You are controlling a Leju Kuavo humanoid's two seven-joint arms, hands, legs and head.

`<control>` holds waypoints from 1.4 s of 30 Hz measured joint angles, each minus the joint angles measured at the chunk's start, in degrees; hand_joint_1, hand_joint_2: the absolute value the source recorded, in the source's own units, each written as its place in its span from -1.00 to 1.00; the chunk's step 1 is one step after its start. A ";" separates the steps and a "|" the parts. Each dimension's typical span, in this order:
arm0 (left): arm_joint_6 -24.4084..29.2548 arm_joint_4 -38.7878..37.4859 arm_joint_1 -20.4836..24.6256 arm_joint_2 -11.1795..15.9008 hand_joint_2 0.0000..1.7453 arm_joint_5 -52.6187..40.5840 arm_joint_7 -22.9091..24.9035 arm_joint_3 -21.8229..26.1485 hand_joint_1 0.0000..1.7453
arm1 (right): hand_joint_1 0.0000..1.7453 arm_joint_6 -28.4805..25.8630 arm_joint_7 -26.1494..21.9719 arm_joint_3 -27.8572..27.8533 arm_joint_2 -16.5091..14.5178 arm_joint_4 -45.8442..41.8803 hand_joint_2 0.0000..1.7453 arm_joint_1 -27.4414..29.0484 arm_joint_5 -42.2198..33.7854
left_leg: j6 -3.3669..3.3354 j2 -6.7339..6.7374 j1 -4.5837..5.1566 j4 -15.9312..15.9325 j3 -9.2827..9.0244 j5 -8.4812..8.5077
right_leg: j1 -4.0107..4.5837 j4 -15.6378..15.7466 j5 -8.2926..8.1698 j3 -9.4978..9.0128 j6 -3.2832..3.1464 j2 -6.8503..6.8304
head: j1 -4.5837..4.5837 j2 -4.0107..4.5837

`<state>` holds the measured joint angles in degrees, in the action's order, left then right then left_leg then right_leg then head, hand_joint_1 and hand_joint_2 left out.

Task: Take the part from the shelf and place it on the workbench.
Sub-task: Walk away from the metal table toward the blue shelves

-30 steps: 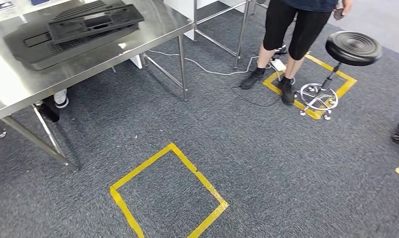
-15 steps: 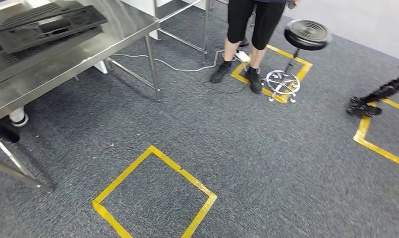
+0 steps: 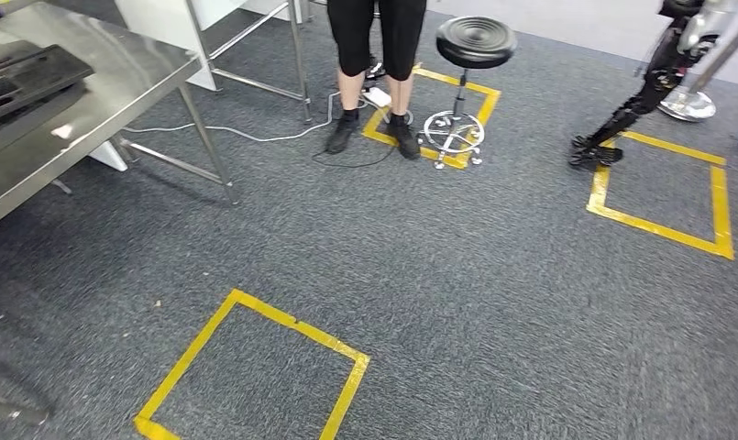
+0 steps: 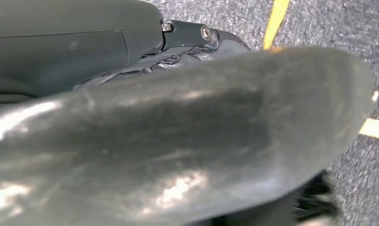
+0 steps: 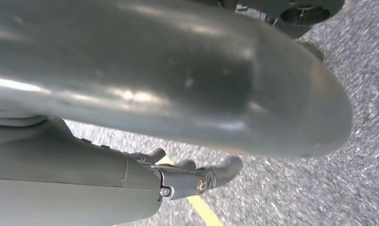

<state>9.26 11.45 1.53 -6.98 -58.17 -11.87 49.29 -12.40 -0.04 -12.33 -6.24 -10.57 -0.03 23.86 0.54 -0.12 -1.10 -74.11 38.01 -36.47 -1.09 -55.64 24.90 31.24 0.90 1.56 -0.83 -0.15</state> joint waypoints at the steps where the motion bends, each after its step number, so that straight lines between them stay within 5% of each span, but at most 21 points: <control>1: -0.09 0.00 -0.06 0.05 -1.00 0.03 0.03 0.00 -1.00 | -1.00 0.05 0.00 0.00 -0.01 0.01 -1.00 0.03 0.01 | 0.14 -0.09 -0.13 0.36 0.04 1.04 | -0.05 -0.11 0.02 -0.02 0.02 0.92 | 0.00 0.00; 4: -1.55 -0.09 -0.13 0.19 -1.00 0.39 0.05 0.01 -1.00 | -1.00 0.23 0.01 0.00 0.04 0.01 -1.00 0.06 0.14 | 0.79 -2.35 -0.96 10.03 -4.14 6.70 | -0.31 -1.35 0.53 0.39 0.82 3.57 | -0.14 0.00; 6: -4.46 -0.26 -0.01 0.25 -1.00 0.87 0.03 0.06 -1.00 | -1.00 0.45 0.06 0.00 0.14 0.01 -1.00 0.03 0.47 | 0.50 -3.81 -1.04 13.21 -5.46 7.70 | -0.26 -2.20 0.92 1.29 1.59 4.69 | -0.33 0.00; 8: -6.47 -0.29 0.25 0.43 -1.00 1.34 0.05 0.25 -1.00 | -1.00 0.57 0.16 0.00 0.16 0.02 -1.00 0.08 0.78 | -0.58 -2.93 -0.66 13.15 -5.18 7.76 | -0.35 -2.13 0.80 2.06 2.15 5.46 | -0.43 0.00; 11: -5.81 -0.23 0.36 0.60 -1.00 1.83 -0.08 0.72 -1.00 | -1.00 0.58 0.28 0.00 0.11 0.03 -1.00 0.06 0.93 | -2.04 -1.05 -0.43 13.55 -5.04 8.23 | -0.28 -5.11 2.21 3.94 2.32 3.13 | -0.32 0.00; 13: -4.94 -0.20 0.35 0.69 -1.00 1.87 -0.50 1.15 -1.00 | -1.00 0.58 0.31 -0.01 0.03 0.03 -1.00 -0.16 0.94 | -2.55 0.42 -0.13 13.65 -4.84 8.31 | -0.09 -12.45 5.48 7.73 1.86 0.17 | -0.16 0.00; 15: -4.76 -0.19 0.37 0.81 -1.00 1.93 -1.13 1.58 -1.00 | -1.00 0.58 0.31 -0.02 -0.04 0.03 -1.00 -0.27 0.98 | -2.68 2.08 0.17 13.65 -4.65 8.26 | -0.10 -18.87 7.68 10.98 1.85 -0.86 | -0.15 0.00; 16: -4.89 -0.19 0.43 0.87 -1.00 1.96 -1.49 1.73 -1.00 | -1.00 0.58 0.31 -0.02 -0.04 0.03 -1.00 -0.24 1.02 | -2.69 2.86 0.28 13.65 -4.62 8.24 | -0.09 -19.12 7.56 11.04 2.10 -1.07 | -0.16 0.00; 18: -5.36 -0.17 0.59 0.92 -1.00 1.99 -2.05 1.89 -1.00 | -1.00 0.59 0.31 -0.02 -0.03 0.03 -1.00 -0.20 1.09 | -2.66 4.22 0.38 13.65 -4.67 8.20 | 0.13 -12.67 5.20 7.45 2.69 -2.26 | -0.14 0.00; 20: -5.62 -0.17 0.66 0.93 -1.00 2.01 -2.40 1.94 -1.00 | -1.00 0.64 0.30 -0.02 -0.01 0.02 -1.00 -0.44 1.19 | -2.36 5.43 0.54 13.63 -4.83 8.02 | 0.73 -4.97 2.79 3.35 2.53 -4.99 | -0.15 0.00; 22: -5.64 -0.17 0.67 0.91 -1.00 2.01 -2.61 1.99 -1.00 | -1.00 0.71 0.26 -0.02 0.02 0.01 -1.00 -0.66 1.30 | -1.70 6.70 0.55 13.79 -5.14 7.84 | 1.33 -2.46 1.89 2.33 1.74 -6.05 | -0.15 0.00; 23: -5.63 -0.17 0.74 0.85 -1.00 2.00 -2.66 2.04 -1.00 | -1.00 0.74 0.24 -0.03 0.03 0.01 -1.00 -0.66 1.34 | -1.30 7.37 0.48 14.02 -5.41 7.82 | 1.47 -2.26 1.65 2.45 1.32 -5.39 | -0.14 0.00; 24: -5.60 -0.17 0.85 0.77 -1.00 1.98 -2.66 2.09 -1.00 | -1.00 0.74 0.22 -0.03 0.03 0.01 -1.00 -0.58 1.34 | -0.92 7.34 0.38 14.08 -5.59 7.76 | 1.17 -1.90 1.24 2.22 0.89 -4.63 | -0.16 0.00; 26: -5.52 -0.17 0.92 0.63 -1.00 1.93 -2.66 2.18 -1.00 | -1.00 0.75 0.21 -0.04 0.08 0.02 -1.00 -0.43 1.34 | -0.44 4.73 0.21 12.32 -5.17 6.27 | 0.56 -1.12 0.42 1.55 0.14 -3.22 | -0.33 0.00; 28: -5.42 -0.17 0.70 0.62 -1.00 1.87 -2.66 2.24 -1.00 | -1.00 0.75 0.20 -0.04 0.08 0.02 -1.00 -0.47 1.33 | -0.26 1.18 0.10 6.44 -2.67 2.71 | 0.36 -0.89 0.08 1.10 -0.36 -1.83 | -0.56 0.00; 30: -5.24 -0.19 0.50 0.61 -1.00 1.79 -2.71 2.27 -1.00 | -1.00 0.86 0.21 -0.05 0.05 0.02 -1.00 -0.59 1.32 | -0.06 0.06 0.06 0.36 0.38 0.37 | 0.49 -0.94 0.09 0.99 -0.55 -0.07 | -0.63 0.00; 32: -4.92 -0.19 0.47 0.60 -1.00 1.73 -2.87 2.27 -1.00 | -1.00 1.04 0.28 -0.07 0.06 0.02 -1.00 -0.58 1.24 | 0.11 -0.19 -0.13 0.98 0.54 2.37 | 0.48 -1.04 0.14 0.81 -0.53 1.92 | -0.64 0.00; 35: -4.50 -0.21 0.52 0.57 -1.00 1.69 -3.17 2.28 -1.00 | -1.00 1.28 0.36 -0.10 0.12 0.02 -1.00 -0.57 1.14 | 0.37 -2.93 -0.89 10.87 -3.86 7.77 | 0.36 -1.85 0.57 0.93 0.12 4.58 | -0.66 0.00; 37: -4.58 -0.24 0.65 0.54 -1.00 1.60 -3.25 2.29 -1.00 | -1.00 1.44 0.39 -0.11 0.19 0.01 -1.00 -0.55 1.16 | -0.02 -4.03 -0.77 13.29 -4.85 8.34 | 0.33 -2.27 0.71 1.56 0.83 5.75 | -0.67 0.00; 39: -4.99 -0.24 0.84 0.54 -1.00 1.54 -3.20 2.30 -1.00 | -1.00 1.56 0.46 -0.11 0.22 0.02 -1.00 -0.38 1.28 | -0.86 -2.79 -0.37 13.51 -4.79 8.62 | 0.09 -2.17 0.56 2.25 1.46 6.47 | -0.67 0.00; 42: -5.48 -0.22 0.89 0.54 -1.00 1.40 -2.99 2.32 -1.00 | -1.00 1.65 0.55 -0.13 0.29 0.02 -1.00 -0.32 1.46 | -2.14 -0.81 -0.29 14.03 -4.88 8.95 | 0.27 -6.54 2.70 4.80 1.53 2.47 | -0.44 0.00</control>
<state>3.78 11.23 2.42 -6.44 -56.77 -14.86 51.61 -10.75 0.50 -12.45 -5.95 -10.55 -0.35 25.33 -1.60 -0.93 -1.39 -60.08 33.13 -27.52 -0.82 -62.18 27.60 36.04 2.43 4.03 -1.27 -0.15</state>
